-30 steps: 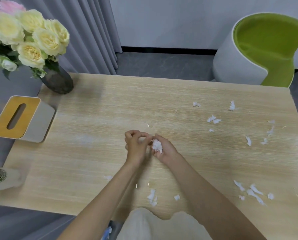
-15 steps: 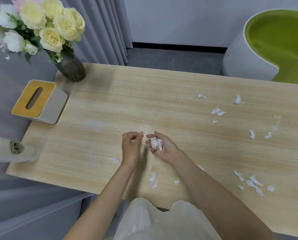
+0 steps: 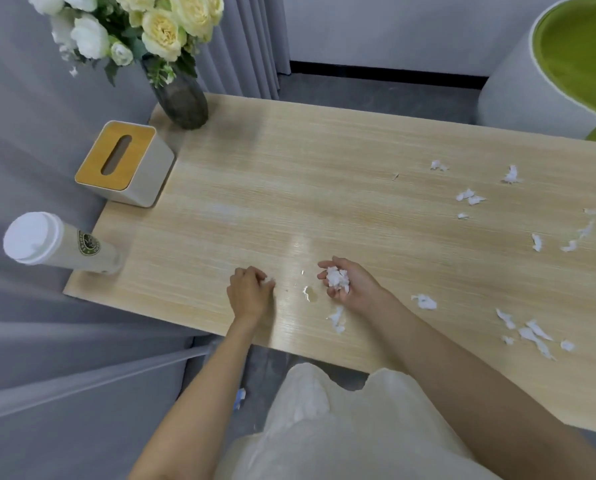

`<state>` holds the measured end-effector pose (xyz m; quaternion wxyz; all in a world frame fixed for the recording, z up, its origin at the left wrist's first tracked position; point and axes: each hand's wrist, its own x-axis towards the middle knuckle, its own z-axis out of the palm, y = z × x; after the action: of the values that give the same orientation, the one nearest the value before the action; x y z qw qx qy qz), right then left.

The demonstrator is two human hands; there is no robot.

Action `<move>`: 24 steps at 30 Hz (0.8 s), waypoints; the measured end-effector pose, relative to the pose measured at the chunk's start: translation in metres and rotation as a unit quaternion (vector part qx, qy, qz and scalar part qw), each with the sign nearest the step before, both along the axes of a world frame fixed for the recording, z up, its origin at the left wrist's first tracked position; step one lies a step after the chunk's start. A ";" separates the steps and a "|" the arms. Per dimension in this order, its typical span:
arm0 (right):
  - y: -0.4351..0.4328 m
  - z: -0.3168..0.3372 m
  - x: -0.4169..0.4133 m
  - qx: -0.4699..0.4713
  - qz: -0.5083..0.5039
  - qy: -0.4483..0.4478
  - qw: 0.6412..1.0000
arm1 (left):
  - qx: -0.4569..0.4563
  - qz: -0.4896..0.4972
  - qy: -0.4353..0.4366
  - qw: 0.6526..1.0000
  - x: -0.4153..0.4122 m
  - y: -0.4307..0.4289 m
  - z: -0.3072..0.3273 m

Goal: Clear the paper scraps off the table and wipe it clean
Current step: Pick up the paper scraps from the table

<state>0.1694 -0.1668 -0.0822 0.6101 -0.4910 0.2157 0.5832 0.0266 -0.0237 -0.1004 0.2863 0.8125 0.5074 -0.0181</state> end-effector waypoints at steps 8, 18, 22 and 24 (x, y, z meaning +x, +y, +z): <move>-0.017 -0.002 -0.024 -0.009 -0.060 -0.017 0.998 | -0.113 0.038 -0.160 0.980 0.001 -0.004 0.012; -0.025 -0.006 -0.066 0.028 -0.097 -0.004 0.995 | -0.181 -0.167 -0.153 0.957 0.003 -0.085 0.036; -0.040 -0.007 -0.081 0.001 -0.111 -0.041 0.993 | -0.292 -0.160 -0.172 0.927 -0.003 -0.085 0.039; -0.052 -0.009 -0.083 -0.003 -0.141 -0.034 0.989 | -0.339 -0.153 -0.196 0.907 -0.005 -0.078 0.037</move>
<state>0.0864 -0.2187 -0.0907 0.6915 -0.4770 0.2636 0.4741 0.0212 -0.1020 -0.0629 0.6320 0.7214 0.2736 -0.0733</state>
